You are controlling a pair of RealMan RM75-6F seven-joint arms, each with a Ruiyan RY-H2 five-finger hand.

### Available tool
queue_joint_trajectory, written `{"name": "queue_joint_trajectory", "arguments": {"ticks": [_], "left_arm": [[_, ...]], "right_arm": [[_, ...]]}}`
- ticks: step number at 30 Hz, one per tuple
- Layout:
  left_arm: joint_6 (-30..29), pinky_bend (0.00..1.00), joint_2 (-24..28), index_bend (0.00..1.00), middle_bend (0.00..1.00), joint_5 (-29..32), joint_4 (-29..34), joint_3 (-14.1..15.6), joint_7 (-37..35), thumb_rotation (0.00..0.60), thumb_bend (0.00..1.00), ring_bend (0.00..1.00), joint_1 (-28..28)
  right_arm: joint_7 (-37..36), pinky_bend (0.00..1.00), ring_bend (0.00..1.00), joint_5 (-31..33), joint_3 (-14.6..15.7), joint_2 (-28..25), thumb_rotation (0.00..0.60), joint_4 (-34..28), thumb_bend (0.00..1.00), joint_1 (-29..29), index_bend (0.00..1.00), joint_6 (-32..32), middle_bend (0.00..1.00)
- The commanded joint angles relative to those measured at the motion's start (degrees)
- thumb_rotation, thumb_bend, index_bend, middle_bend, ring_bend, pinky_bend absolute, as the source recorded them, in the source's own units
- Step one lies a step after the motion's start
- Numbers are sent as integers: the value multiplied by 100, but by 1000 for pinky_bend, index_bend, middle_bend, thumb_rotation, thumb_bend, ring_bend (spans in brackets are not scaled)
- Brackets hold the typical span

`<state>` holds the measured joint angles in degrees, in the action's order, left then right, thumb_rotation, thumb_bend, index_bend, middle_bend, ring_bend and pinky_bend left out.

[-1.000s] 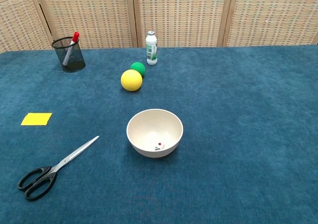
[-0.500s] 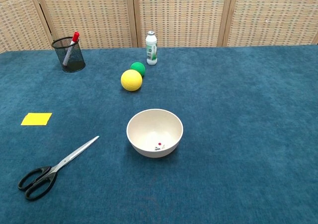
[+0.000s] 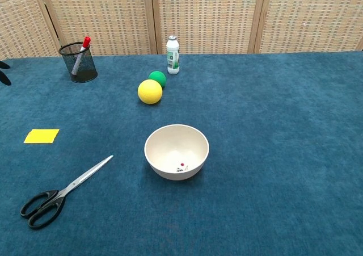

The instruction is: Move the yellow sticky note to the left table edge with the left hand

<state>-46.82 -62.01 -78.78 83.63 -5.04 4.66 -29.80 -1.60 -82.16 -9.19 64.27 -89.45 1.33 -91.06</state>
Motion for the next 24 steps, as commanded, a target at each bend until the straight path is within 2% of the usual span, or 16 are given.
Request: {"name": "queue_joint_trajectory", "arguments": {"ticks": [1, 5, 12, 18, 24], "left_arm": [[435, 0, -370, 230, 0, 418, -247, -117, 324, 600, 370, 0, -367], [785, 0, -708, 283, 0, 800, -471, -107, 587, 600, 387, 0, -622], [856, 0, -1000, 283, 0, 1116, -639, -53, 897, 600, 400, 0, -785], [1012, 0, -1538, 283, 0, 1460, -1048, -29, 1098, 600, 414, 0, -1005], [1237, 0, -1636, 283, 0, 1840, -1062, -4, 1237, 600, 430, 0, -1193]], "right_arm": [[-2, 0, 0, 14, 2, 5, 600, 8, 0, 9, 0, 22, 0], [-7, 0, 0, 42, 3, 14, 600, 30, 0, 27, 0, 73, 0], [-25, 0, 0, 70, 4, 15, 600, 40, 0, 44, 0, 120, 0], [-29, 0, 0, 63, 17, 19, 600, 46, 0, 53, 0, 139, 0], [-53, 0, 0, 86, 20, 28, 600, 67, 0, 71, 0, 187, 0]]}}
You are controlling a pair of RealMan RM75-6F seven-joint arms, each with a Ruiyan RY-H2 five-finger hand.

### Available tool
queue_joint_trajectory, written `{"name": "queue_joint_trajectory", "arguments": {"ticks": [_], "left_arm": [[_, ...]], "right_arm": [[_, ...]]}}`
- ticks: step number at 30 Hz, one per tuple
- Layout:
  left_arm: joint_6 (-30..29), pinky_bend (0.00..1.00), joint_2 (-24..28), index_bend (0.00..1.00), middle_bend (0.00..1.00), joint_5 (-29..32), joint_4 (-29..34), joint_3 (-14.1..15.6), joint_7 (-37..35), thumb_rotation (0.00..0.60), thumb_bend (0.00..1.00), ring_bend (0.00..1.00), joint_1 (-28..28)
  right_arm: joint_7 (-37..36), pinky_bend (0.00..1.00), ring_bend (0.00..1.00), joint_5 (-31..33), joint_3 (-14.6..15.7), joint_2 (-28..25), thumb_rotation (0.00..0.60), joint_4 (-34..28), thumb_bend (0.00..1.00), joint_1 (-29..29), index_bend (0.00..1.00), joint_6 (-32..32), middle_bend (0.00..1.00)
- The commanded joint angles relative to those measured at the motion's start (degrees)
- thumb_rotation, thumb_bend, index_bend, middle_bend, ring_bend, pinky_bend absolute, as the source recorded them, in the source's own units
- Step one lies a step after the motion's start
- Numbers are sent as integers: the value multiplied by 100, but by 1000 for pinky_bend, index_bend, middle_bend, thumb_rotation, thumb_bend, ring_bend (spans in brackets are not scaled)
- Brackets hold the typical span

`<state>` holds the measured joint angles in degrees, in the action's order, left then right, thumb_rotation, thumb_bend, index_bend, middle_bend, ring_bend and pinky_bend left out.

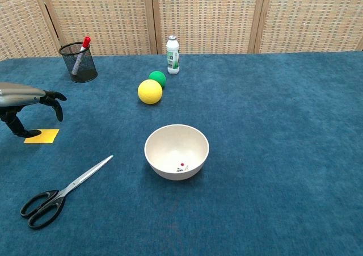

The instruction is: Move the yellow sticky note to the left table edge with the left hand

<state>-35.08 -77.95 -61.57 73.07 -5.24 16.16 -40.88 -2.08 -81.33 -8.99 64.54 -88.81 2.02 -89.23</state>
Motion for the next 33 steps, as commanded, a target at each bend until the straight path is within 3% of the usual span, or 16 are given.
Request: {"name": "queue_joint_trajectory", "arguments": {"ticks": [1, 11, 22, 33], "left_arm": [[44, 0, -59, 283, 0, 184, -15, 40, 174, 600, 431, 0, -117], [-7, 0, -60, 285, 0, 792, 25, 239, 571, 600, 445, 0, -274], [-20, 0, -180, 285, 0, 1049, -51, 430, 715, 600, 446, 0, -391], [-24, 0, 174, 298, 0, 1095, 305, 653, 731, 600, 457, 0, -407]], "right_arm": [[-11, 0, 0, 3, 0, 0, 600, 4, 0, 2, 0, 3, 0], [-74, 0, 0, 43, -8, -15, 600, 14, 0, 4, 0, 30, 0], [-55, 0, 0, 59, -1, -10, 600, 14, 0, 11, 0, 50, 0], [-45, 0, 0, 74, 2, -15, 600, 6, 0, 21, 0, 75, 0]]}}
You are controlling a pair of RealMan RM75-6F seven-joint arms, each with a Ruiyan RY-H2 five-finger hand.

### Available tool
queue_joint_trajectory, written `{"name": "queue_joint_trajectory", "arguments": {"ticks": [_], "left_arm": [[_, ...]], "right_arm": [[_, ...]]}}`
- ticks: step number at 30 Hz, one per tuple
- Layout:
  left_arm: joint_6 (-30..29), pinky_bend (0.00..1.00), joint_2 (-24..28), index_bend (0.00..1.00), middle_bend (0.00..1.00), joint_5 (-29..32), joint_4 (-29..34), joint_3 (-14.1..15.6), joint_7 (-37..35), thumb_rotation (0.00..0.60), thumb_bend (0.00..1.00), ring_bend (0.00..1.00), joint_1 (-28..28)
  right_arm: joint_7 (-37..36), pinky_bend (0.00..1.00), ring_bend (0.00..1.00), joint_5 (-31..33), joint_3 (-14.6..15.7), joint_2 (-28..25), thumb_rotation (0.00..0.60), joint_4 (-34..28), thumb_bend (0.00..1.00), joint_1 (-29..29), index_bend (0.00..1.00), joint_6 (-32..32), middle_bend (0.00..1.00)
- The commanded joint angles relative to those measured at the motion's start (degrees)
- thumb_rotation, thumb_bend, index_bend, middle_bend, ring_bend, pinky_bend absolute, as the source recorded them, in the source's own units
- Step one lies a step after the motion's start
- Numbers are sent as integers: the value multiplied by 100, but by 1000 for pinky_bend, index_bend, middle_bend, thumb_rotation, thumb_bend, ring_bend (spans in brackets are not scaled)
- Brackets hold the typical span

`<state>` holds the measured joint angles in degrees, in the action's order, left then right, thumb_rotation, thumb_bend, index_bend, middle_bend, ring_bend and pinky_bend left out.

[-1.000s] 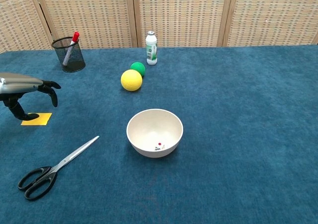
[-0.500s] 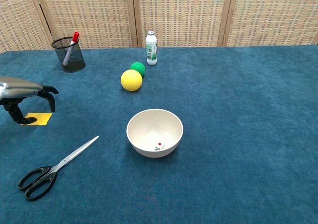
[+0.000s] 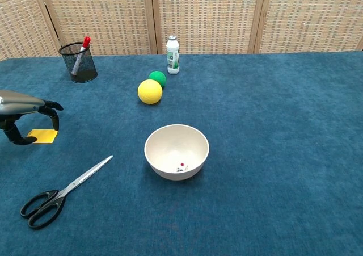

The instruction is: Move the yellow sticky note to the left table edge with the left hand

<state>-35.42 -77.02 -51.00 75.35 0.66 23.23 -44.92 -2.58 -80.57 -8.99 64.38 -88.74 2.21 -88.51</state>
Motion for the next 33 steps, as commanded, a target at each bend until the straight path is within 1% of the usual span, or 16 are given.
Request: {"name": "queue_joint_trajectory", "arguments": {"ticks": [1, 5, 9, 14, 17, 19, 21, 23, 26, 30, 33], "left_arm": [[27, 0, 117, 298, 0, 71, 110, 86, 35, 600, 457, 0, -11], [-12, 0, 221, 298, 0, 120, 219, 144, 82, 600, 458, 0, -35], [-63, 0, 399, 298, 0, 97, 431, 127, -8, 600, 459, 0, -38], [-224, 0, 605, 298, 0, -146, 662, 18, -263, 600, 453, 0, 11], [-407, 0, 589, 298, 0, -385, 613, -59, -423, 600, 444, 0, 75], [-530, 0, 494, 300, 0, -510, 464, -93, -462, 600, 440, 0, 100], [-562, 0, 341, 325, 0, -566, 269, -110, -498, 600, 439, 0, 107], [-587, 0, 144, 361, 0, -633, 42, -112, -520, 600, 437, 0, 115], [-688, 0, -193, 379, 0, -762, -321, -111, -570, 600, 436, 0, 164], [-828, 0, -497, 452, 0, -899, -642, -93, -572, 600, 437, 0, 234], [-909, 0, -652, 453, 0, -982, -800, -102, -640, 600, 437, 0, 296]], "right_arm": [[8, 0, 0, -2, 4, 2, 600, -2, 0, 4, 0, 8, 0], [16, 0, 0, -1, 8, 1, 600, -6, 0, 5, 0, 11, 0], [9, 0, 0, 12, 5, -3, 600, -10, 0, 3, 0, 14, 0], [6, 0, 0, 16, 7, -4, 600, -11, 0, 5, 0, 23, 0], [11, 0, 0, 11, 12, -2, 600, -12, 0, 10, 0, 32, 0], [17, 0, 0, 8, 17, -1, 600, -13, 0, 13, 0, 39, 0], [20, 0, 0, 9, 18, 1, 600, -11, 0, 14, 0, 41, 0], [15, 0, 0, 14, 15, 1, 600, -10, 0, 15, 0, 42, 0], [8, 0, 0, 23, 12, 4, 600, 0, 0, 16, 0, 46, 0], [-5, 0, 0, 24, 12, 6, 600, 8, 0, 19, 0, 51, 0], [-17, 0, 0, 21, 12, 3, 600, 8, 0, 17, 0, 47, 0]]}}
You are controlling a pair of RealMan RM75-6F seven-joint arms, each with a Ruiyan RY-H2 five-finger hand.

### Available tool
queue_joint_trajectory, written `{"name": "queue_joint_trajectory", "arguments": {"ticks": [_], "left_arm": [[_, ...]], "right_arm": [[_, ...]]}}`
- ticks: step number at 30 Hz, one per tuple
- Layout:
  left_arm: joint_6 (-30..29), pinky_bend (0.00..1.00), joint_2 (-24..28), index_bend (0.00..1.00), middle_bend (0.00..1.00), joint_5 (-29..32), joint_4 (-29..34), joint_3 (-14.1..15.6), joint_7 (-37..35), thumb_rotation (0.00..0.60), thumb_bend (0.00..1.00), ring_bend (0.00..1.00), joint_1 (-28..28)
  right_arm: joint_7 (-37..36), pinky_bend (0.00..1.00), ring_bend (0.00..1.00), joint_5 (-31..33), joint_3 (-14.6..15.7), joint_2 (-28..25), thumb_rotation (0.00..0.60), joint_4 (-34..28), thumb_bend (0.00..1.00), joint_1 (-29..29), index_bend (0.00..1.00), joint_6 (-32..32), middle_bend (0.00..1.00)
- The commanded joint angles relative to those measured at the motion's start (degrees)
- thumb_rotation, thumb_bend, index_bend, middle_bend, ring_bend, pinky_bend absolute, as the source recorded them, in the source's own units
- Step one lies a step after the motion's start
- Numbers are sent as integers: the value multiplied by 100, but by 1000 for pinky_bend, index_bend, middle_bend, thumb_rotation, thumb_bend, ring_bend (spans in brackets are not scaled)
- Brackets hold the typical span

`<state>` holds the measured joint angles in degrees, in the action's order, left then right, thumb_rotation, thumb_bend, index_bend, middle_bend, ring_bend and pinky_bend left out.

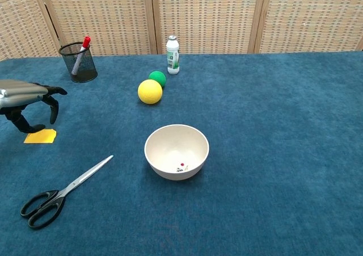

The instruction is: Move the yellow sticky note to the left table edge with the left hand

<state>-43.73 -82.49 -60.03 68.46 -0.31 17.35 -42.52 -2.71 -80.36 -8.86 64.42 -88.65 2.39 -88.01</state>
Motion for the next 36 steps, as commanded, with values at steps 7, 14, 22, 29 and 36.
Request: {"name": "queue_joint_trajectory", "arguments": {"ticks": [7, 14, 22, 29, 36], "left_arm": [[-275, 0, -436, 452, 0, -307, -537, -61, -329, 600, 438, 0, 194], [-413, 0, -842, 453, 0, -702, -1193, -68, -869, 600, 439, 0, 307], [-457, 0, -1087, 453, 0, -1046, -1639, -86, -1316, 600, 435, 0, 356], [-623, 0, -1284, 453, 0, -1418, -2040, -54, -1779, 600, 421, 0, 451], [-737, 0, -1322, 453, 0, -1663, -2185, -52, -2105, 600, 419, 0, 517]], "right_arm": [[-30, 0, 0, -17, 7, -13, 600, -11, 0, -8, 0, -14, 0], [-48, 0, 0, -14, 11, -15, 600, -6, 0, -3, 0, 6, 0], [-68, 0, 0, -12, 14, -17, 600, 0, 0, 1, 0, 18, 0], [-109, 0, 0, -1, 14, -23, 600, 12, 0, 6, 0, 42, 0], [-117, 0, 0, 4, 18, -30, 600, 6, 0, 8, 0, 54, 0]]}}
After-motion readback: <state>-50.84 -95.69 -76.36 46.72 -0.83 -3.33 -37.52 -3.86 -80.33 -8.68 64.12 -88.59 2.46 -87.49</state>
